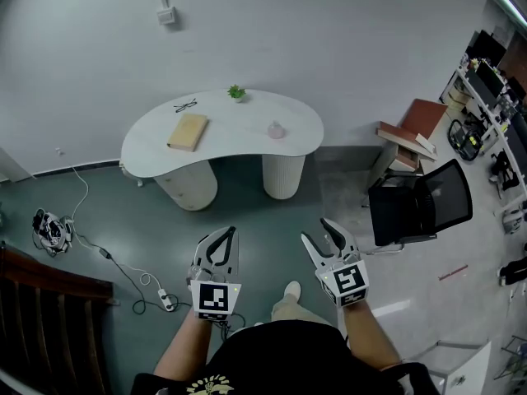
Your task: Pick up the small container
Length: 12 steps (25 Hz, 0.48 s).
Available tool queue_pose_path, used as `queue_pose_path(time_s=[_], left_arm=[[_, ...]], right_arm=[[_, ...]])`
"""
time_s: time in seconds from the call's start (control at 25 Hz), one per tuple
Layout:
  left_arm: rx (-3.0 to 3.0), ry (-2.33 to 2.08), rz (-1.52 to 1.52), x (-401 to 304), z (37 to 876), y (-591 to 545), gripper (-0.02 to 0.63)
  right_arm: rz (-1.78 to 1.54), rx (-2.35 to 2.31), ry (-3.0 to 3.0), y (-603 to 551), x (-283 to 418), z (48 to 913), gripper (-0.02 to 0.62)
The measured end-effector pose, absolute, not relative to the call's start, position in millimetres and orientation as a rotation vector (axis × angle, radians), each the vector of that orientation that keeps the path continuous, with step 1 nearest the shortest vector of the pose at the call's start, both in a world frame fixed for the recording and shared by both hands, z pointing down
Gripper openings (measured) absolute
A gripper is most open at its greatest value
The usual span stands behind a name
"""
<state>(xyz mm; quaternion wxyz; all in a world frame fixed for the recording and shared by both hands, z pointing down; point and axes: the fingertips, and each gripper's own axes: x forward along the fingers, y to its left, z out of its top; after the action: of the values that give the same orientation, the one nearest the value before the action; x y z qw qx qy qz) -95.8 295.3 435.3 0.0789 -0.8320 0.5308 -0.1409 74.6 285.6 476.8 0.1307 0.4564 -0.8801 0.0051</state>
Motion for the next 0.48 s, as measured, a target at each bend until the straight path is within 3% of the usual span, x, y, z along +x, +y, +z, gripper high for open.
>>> queue_pose_path(time_s=[0.48], left_arm=[[-2.462,1.66,-0.42,-67.2,427.3,209.6,0.005]], right_arm=[[0.011,1.213,-2.606,195.8,95.3,471.9,0.204]])
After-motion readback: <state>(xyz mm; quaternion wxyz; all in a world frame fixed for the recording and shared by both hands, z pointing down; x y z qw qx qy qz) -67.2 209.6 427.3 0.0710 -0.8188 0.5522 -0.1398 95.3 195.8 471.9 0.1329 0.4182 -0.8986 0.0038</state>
